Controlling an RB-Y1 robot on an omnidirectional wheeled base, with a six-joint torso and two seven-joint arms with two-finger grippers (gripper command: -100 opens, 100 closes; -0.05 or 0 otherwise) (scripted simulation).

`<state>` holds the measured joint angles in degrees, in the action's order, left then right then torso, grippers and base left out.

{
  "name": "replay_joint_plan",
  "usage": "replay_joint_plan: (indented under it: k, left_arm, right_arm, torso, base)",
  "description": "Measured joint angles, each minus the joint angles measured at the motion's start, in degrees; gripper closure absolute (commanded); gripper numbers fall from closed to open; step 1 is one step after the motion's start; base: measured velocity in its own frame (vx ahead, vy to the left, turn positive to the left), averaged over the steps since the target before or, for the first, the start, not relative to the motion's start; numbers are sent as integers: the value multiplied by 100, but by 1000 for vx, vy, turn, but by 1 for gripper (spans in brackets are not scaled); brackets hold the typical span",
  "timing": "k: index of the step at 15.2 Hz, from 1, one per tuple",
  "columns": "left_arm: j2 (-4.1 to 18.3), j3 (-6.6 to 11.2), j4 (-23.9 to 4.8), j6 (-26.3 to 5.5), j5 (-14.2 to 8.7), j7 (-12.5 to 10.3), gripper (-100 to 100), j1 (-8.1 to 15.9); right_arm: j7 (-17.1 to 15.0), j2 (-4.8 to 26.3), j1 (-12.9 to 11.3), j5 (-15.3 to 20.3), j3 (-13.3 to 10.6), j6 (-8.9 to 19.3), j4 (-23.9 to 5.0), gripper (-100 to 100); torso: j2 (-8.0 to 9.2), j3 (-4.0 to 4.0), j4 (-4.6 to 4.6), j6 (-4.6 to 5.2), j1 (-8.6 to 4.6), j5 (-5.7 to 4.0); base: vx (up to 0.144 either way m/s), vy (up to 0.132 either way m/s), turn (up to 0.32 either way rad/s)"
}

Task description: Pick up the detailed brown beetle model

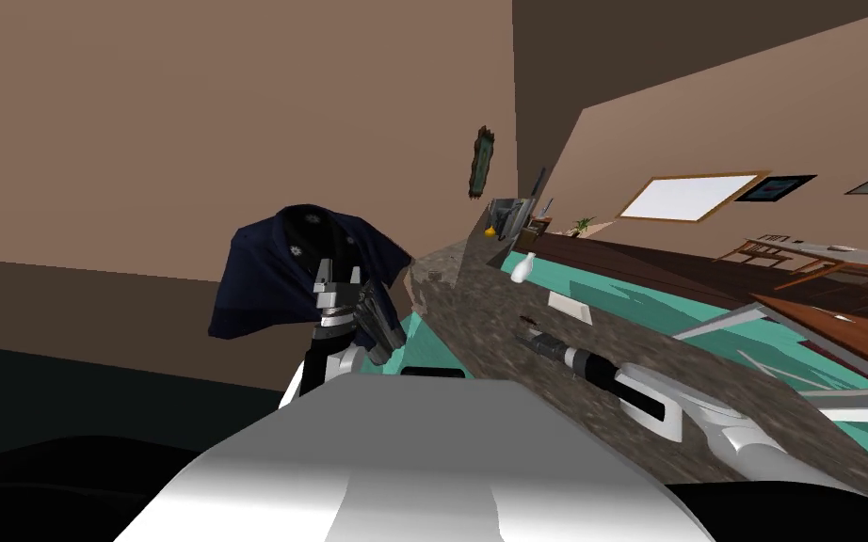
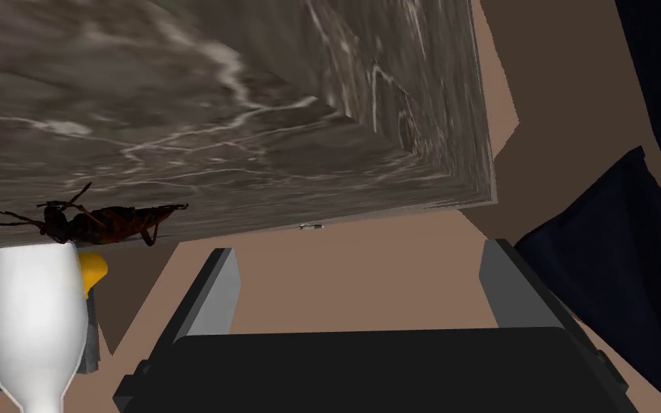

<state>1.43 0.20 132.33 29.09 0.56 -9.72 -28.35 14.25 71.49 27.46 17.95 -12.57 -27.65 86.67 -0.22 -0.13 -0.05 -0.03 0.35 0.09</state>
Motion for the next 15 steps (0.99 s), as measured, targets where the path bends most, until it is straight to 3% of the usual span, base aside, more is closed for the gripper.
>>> replay_joint_plan:
  k: [4, 8, 9, 13, 15]
  left_arm:
    - [0, 0, 0, 0, 0, 0, 0, 0]
    - [0, 0, 0, 0, 0, 0, 0, 0]
    - [0, 0, 0, 0, 0, 0, 0, 0]
    - [0, 0, 0, 0, 0, 0, 0, 0]
    - [0, 1, 0, 0, 0, 0, 0, -1]
  right_arm:
    - [76, 509, 181, 123, -53, -12, -246, -100]
    - [100, 968, 152, 272, -234, -123, -704, -100]
    - [119, 1040, 72, 368, -372, -158, -914, -100]
    - [222, 1575, 396, 470, -454, -197, -1221, -100]
    - [217, 1702, 344, 591, -635, -194, -1398, -100]
  torso:
    - [1, 0, 0, 2, -3, 1]
    - [2, 1, 0, 1, -6, -1]
    - [-2, -1, -1, 0, -7, -2]
    - [-14, -8, -3, -1, -4, 0]
    - [-12, -7, -3, 1, -11, -4]
  base:
    - [60, 65, 110]
    - [63, 59, 137]
    - [76, 58, 119]
    - [98, 55, 142]
    - [94, 32, 108]
